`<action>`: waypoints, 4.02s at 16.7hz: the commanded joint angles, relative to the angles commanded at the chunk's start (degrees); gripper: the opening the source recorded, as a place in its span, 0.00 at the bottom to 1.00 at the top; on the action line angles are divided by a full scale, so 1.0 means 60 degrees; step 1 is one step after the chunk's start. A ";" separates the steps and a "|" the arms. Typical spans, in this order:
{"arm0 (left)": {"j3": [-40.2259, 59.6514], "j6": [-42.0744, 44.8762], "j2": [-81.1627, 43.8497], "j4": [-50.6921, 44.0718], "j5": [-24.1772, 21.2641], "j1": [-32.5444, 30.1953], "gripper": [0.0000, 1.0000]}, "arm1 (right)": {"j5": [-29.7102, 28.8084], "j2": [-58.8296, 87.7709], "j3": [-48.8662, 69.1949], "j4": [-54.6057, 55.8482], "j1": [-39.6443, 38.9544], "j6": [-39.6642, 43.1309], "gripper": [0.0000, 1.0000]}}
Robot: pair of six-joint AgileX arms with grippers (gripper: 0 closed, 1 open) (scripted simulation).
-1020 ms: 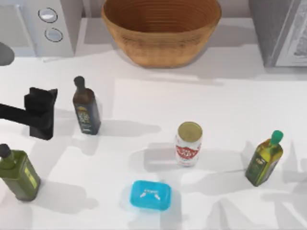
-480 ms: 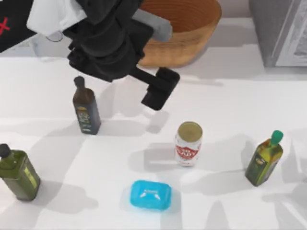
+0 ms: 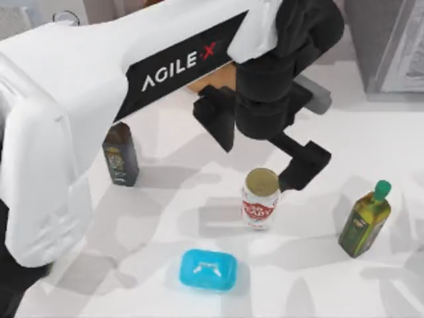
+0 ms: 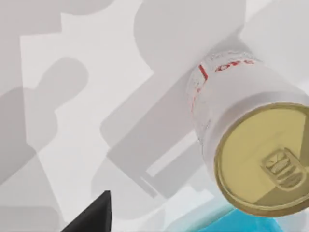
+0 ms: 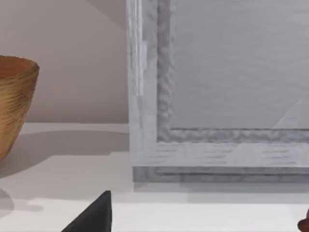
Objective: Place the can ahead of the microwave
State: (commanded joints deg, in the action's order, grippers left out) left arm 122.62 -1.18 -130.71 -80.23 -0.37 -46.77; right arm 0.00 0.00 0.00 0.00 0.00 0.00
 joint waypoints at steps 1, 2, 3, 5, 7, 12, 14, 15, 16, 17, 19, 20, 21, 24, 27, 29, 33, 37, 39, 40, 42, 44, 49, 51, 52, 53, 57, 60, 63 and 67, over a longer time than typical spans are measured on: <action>0.0295 -0.0004 -0.0276 -0.0160 0.0012 -0.0100 1.00 | 0.0000 0.0000 0.0000 0.0000 0.0000 0.0000 1.00; 0.0495 -0.0007 -0.0457 -0.0268 0.0020 -0.0169 1.00 | 0.0000 0.0000 0.0000 0.0000 0.0000 0.0000 1.00; 0.0598 -0.0008 -0.0547 -0.0324 0.0025 -0.0205 1.00 | 0.0000 0.0000 0.0000 0.0000 0.0000 0.0000 1.00; 0.0598 -0.0008 -0.0547 -0.0324 0.0025 -0.0205 1.00 | 0.0000 0.0000 0.0000 0.0000 0.0000 0.0000 1.00; 0.0598 -0.0008 -0.0547 -0.0324 0.0025 -0.0205 1.00 | 0.0000 0.0000 0.0000 0.0000 0.0000 0.0000 1.00; -0.0061 -0.0259 -0.0485 0.0268 0.0026 -0.0470 1.00 | 0.0000 0.0000 0.0000 0.0000 0.0000 0.0000 1.00; -0.0682 -0.0387 -0.0479 0.0882 0.0023 -0.0611 1.00 | 0.0000 0.0000 0.0000 0.0000 0.0000 0.0000 1.00; -0.0975 -0.0389 -0.0498 0.1195 0.0022 -0.0604 1.00 | 0.0000 0.0000 0.0000 0.0000 0.0000 0.0000 1.00; -0.1228 -0.0341 -0.0527 0.1477 0.0024 -0.0549 1.00 | 0.0000 0.0000 0.0000 0.0000 0.0000 0.0000 1.00; -0.1419 -0.0255 -0.0558 0.1700 0.0027 -0.0463 1.00 | 0.0000 0.0000 0.0000 0.0000 0.0000 0.0000 1.00; -0.1583 -0.0066 -0.0592 0.1903 0.0028 -0.0271 1.00 | 0.0000 0.0000 0.0000 0.0000 0.0000 0.0000 1.00; -0.1596 -0.0007 -0.0592 0.1914 0.0025 -0.0206 1.00 | 0.0000 0.0000 0.0000 0.0000 0.0000 0.0000 1.00; -0.1595 0.0007 -0.0591 0.1913 0.0024 -0.0190 1.00 | 0.0000 0.0000 0.0000 0.0000 0.0000 0.0000 1.00; -0.1595 0.0007 -0.0591 0.1913 0.0024 -0.0190 1.00 | 0.0000 0.0000 0.0000 0.0000 0.0000 0.0000 1.00; -0.1595 0.0007 -0.0591 0.1913 0.0024 -0.0190 0.77 | 0.0000 0.0000 0.0000 0.0000 0.0000 0.0000 1.00; -0.1595 0.0007 -0.0591 0.1913 0.0024 -0.0190 0.62 | 0.0000 0.0000 0.0000 0.0000 0.0000 0.0000 1.00; -0.1595 0.0007 -0.0591 0.1913 0.0024 -0.0190 0.32 | 0.0000 0.0000 0.0000 0.0000 0.0000 0.0000 1.00; -0.1595 0.0007 -0.0591 0.1913 0.0024 -0.0190 0.02 | 0.0000 0.0000 0.0000 0.0000 0.0000 0.0000 1.00; -0.1595 0.0007 -0.0591 0.1913 0.0024 -0.0190 0.00 | 0.0000 0.0000 0.0000 0.0000 0.0000 0.0000 1.00; -0.1595 0.0007 -0.0591 0.1913 0.0024 -0.0190 0.00 | 0.0000 0.0000 0.0000 0.0000 0.0000 0.0000 1.00; -0.1595 0.0007 -0.0591 0.1913 0.0024 -0.0190 0.00 | 0.0000 0.0000 0.0000 0.0000 0.0000 0.0000 1.00; -0.1595 0.0007 -0.0591 0.1913 0.0024 -0.0190 0.00 | 0.0000 0.0000 0.0000 0.0000 0.0000 0.0000 1.00; -0.1491 0.0259 -0.0272 0.1639 -0.0266 -0.0487 0.00 | 0.0000 0.0000 0.0000 0.0000 0.0000 0.0000 1.00; -0.1379 0.0533 0.0208 0.1100 -0.0556 -0.0819 0.00 | 0.0000 0.0000 0.0000 0.0000 0.0000 0.0000 1.00; -0.1348 0.0624 0.0447 0.0769 -0.0627 -0.0944 0.00 | 0.0000 0.0000 0.0000 0.0000 0.0000 0.0000 1.00; -0.1309 0.0675 0.0625 0.0433 -0.0644 -0.1029 0.00 | 0.0000 0.0000 0.0000 0.0000 0.0000 0.0000 1.00; -0.0868 0.0493 0.0594 -0.0316 -0.0435 -0.0957 0.00 | 0.0000 0.0000 0.0000 0.0000 0.0000 0.0000 1.00; -0.0431 0.0253 0.0107 -0.0030 -0.0290 -0.0639 0.00 | 0.0000 0.0000 0.0000 0.0000 0.0000 0.0000 1.00; -0.0265 0.0043 -0.0397 0.0407 -0.0043 -0.0291 0.00 | 0.0000 0.0000 0.0000 0.0000 0.0000 0.0000 1.00; -0.0263 0.0004 -0.0478 0.0475 0.0020 -0.0223 0.00 | 0.0000 0.0000 0.0000 0.0000 0.0000 0.0000 1.00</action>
State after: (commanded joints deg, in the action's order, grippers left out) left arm 121.04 -1.15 -133.58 -77.38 -0.25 -48.11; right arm 0.00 0.00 0.00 0.00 0.00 0.00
